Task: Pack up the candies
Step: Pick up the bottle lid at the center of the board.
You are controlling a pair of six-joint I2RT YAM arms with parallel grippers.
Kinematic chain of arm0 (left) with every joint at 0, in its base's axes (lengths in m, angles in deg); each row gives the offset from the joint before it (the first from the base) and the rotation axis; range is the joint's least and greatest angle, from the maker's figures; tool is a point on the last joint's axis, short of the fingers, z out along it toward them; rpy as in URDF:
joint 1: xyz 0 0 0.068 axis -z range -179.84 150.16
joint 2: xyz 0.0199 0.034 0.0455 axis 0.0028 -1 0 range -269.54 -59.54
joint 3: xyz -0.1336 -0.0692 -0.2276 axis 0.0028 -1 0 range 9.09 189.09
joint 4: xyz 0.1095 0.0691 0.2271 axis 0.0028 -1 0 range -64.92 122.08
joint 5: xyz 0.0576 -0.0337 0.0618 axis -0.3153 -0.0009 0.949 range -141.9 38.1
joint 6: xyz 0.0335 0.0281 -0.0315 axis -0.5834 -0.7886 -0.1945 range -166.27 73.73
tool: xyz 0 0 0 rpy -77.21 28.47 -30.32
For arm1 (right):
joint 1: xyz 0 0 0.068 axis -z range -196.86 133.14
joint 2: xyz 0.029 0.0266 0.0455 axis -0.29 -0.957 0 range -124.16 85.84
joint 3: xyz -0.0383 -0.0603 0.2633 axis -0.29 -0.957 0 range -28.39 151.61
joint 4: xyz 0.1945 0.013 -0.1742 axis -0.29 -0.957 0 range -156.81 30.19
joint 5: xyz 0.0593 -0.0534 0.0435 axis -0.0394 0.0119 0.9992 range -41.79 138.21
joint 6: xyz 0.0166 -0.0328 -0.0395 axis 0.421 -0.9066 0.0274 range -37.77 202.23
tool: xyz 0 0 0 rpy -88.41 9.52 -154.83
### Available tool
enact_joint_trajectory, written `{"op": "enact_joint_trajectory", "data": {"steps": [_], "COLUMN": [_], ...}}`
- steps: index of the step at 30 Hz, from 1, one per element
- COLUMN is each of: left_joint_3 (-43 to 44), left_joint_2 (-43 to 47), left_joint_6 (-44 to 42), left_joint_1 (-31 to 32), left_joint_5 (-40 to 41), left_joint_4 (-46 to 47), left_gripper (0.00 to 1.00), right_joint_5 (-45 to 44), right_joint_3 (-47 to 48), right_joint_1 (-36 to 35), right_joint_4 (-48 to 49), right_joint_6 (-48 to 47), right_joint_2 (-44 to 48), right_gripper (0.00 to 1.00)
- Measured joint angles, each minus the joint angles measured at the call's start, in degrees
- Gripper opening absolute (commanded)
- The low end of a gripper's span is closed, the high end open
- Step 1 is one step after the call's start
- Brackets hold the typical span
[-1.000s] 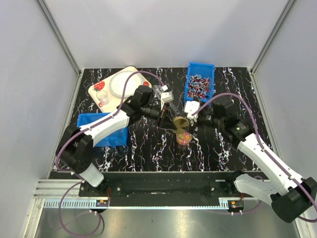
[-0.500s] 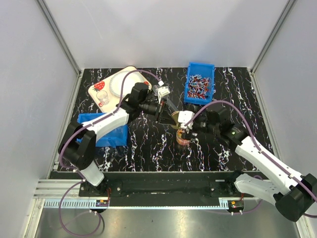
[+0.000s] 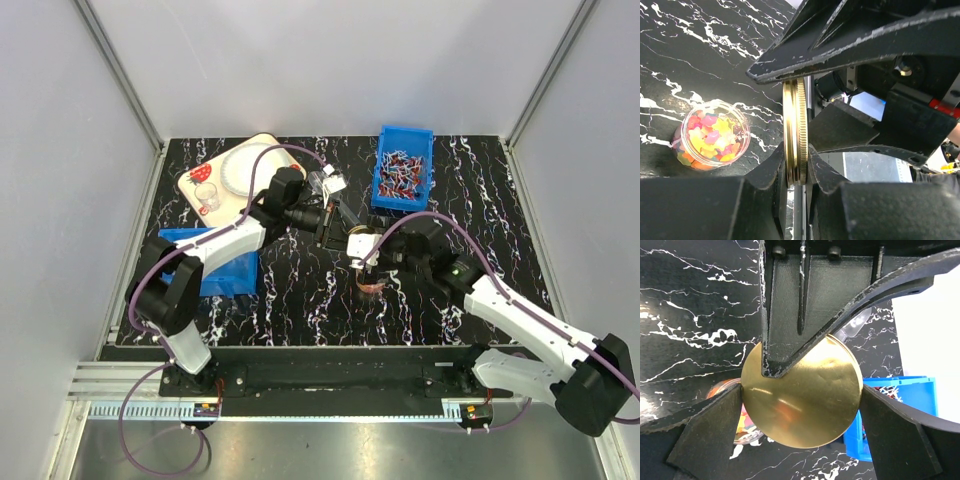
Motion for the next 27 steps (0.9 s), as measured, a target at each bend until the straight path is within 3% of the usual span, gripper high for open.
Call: {"op": "enact_joint_trajectory", "data": {"steps": [8, 13, 16, 20, 22, 23, 27], "left_joint_3": [0.0, 0.0, 0.0, 0.0, 0.0, 0.0, 0.0], "left_joint_2": [-0.3, -0.3, -0.3, -0.3, -0.3, -0.3, -0.3], "left_joint_6": [0.6, 0.6, 0.6, 0.6, 0.7, 0.7, 0.7], "left_joint_1": [0.0, -0.1, -0.2, -0.2, -0.2, -0.2, -0.2], "left_joint_5": [-0.1, -0.1, -0.3, -0.4, -0.5, -0.5, -0.5], "left_joint_4": [0.8, 1.2, 1.3, 1.2, 1.3, 1.2, 1.1], "left_gripper": [0.01, 0.02, 0.05, 0.32, 0.39, 0.49, 0.75], "right_joint_5": [-1.1, -1.1, -1.1, -1.0, -0.9, -0.9, -0.8], "right_joint_3": [-0.7, -0.7, -0.7, -0.7, -0.7, -0.7, -0.7], "right_joint_1": [-0.2, -0.2, -0.2, -0.2, -0.2, -0.2, -0.2], "right_joint_4": [1.9, 2.0, 1.9, 1.9, 1.9, 1.9, 1.9], "right_joint_6": [-1.0, -1.0, -1.0, -1.0, -1.0, -1.0, -1.0], "right_joint_2": [-0.2, -0.2, -0.2, -0.2, -0.2, -0.2, -0.2], "right_gripper": [0.98, 0.75, 0.67, 0.63, 0.62, 0.62, 0.64]}}
